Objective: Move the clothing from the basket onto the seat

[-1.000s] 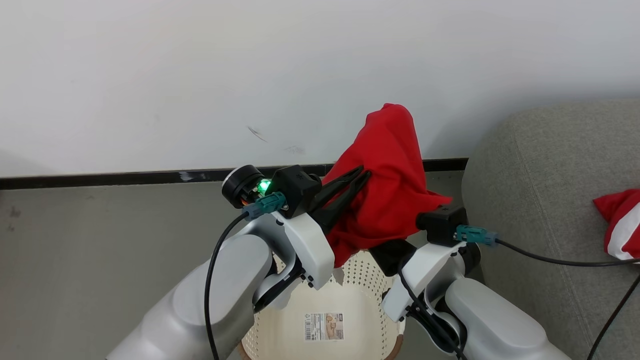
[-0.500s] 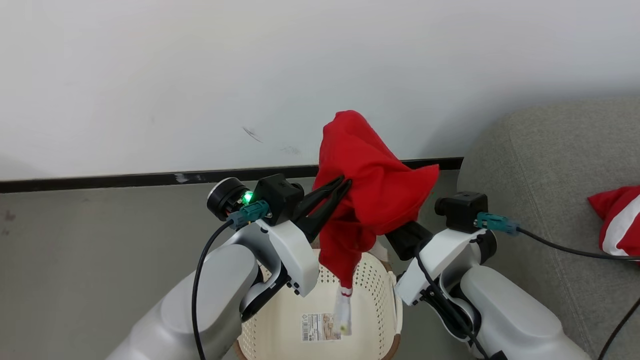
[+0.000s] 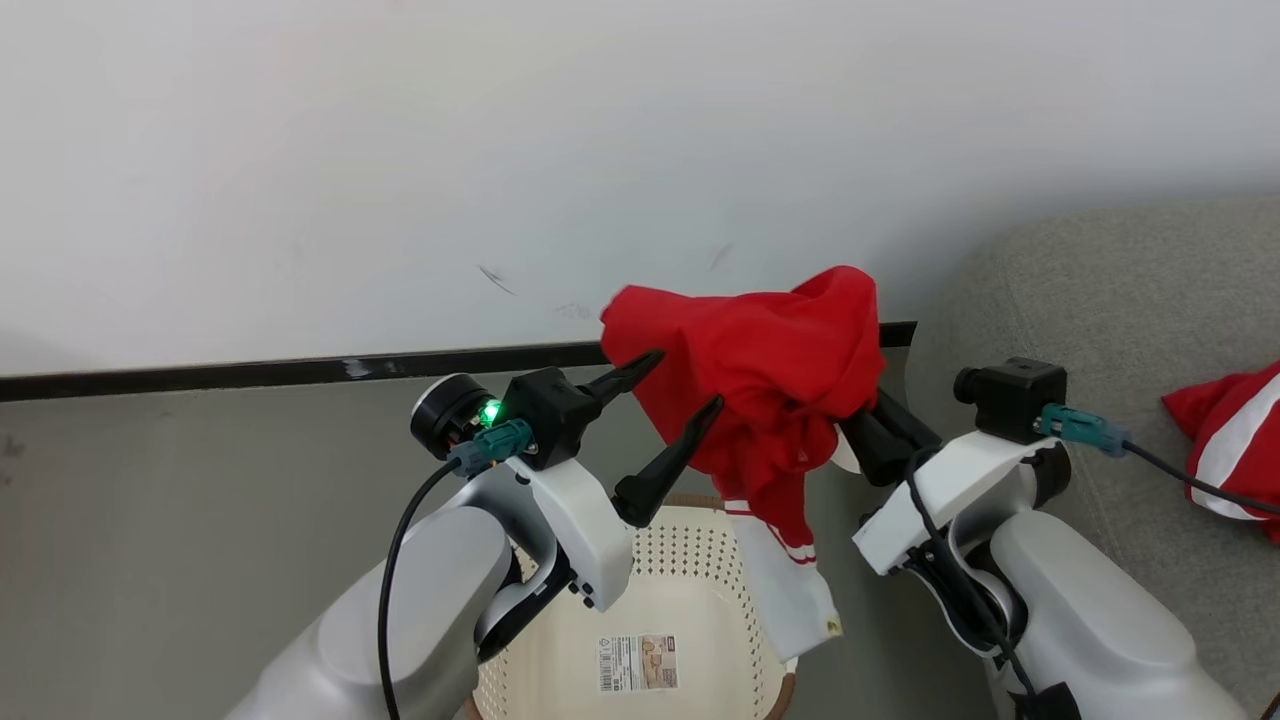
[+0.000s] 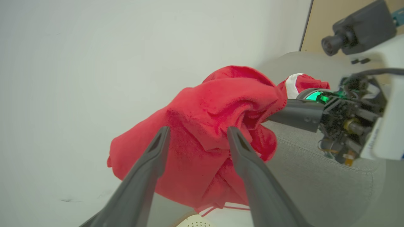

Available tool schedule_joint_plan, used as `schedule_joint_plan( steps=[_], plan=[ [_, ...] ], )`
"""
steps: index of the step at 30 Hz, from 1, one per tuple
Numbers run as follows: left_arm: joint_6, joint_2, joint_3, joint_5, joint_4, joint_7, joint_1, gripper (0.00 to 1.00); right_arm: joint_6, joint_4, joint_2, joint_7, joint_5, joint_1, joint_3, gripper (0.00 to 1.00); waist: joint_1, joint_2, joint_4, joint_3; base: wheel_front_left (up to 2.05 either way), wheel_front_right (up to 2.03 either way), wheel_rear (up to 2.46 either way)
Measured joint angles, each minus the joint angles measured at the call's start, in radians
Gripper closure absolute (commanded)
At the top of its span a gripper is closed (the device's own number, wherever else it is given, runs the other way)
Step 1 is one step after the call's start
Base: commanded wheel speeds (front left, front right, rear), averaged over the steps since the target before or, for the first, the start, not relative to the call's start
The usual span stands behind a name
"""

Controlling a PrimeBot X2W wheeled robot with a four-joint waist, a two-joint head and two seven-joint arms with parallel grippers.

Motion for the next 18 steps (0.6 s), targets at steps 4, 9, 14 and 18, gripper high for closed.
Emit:
schedule_joint_plan(
  steps=[4, 9, 14, 18],
  plan=[
    [0.0, 0.006, -0.003, 0.0, -0.001, 0.0, 0.016, 0.0, 0.0, -0.01, -0.021, 0.0, -0.005, 0.021, -0.037, 1.0, 0.0, 0.0, -0.005, -0.007, 0.0, 0.0, 0.0],
    [0.0, 0.01, -0.006, 0.0, -0.006, -0.003, 0.03, 0.0, 0.0, -0.033, -0.04, 0.0, -0.02, 0.05, -0.077, 1.0, 0.0, 0.0, -0.016, -0.017, 0.0, 0.0, 0.0],
    [0.0, 0.017, -0.013, -0.008, -0.011, -0.003, 0.042, 0.0, 0.0, -0.059, -0.064, 0.0, -0.036, 0.06, -0.126, 1.0, 0.0, 0.0, -0.032, -0.024, 0.0, 0.0, 0.0],
    [0.0, 0.017, -0.02, -0.009, -0.027, -0.012, 0.055, 0.0, 0.0, -0.089, -0.079, 0.0, -0.05, 0.062, -0.176, 1.0, 0.0, 0.0, -0.047, -0.029, 0.0, 0.0, 0.0]
  ],
)
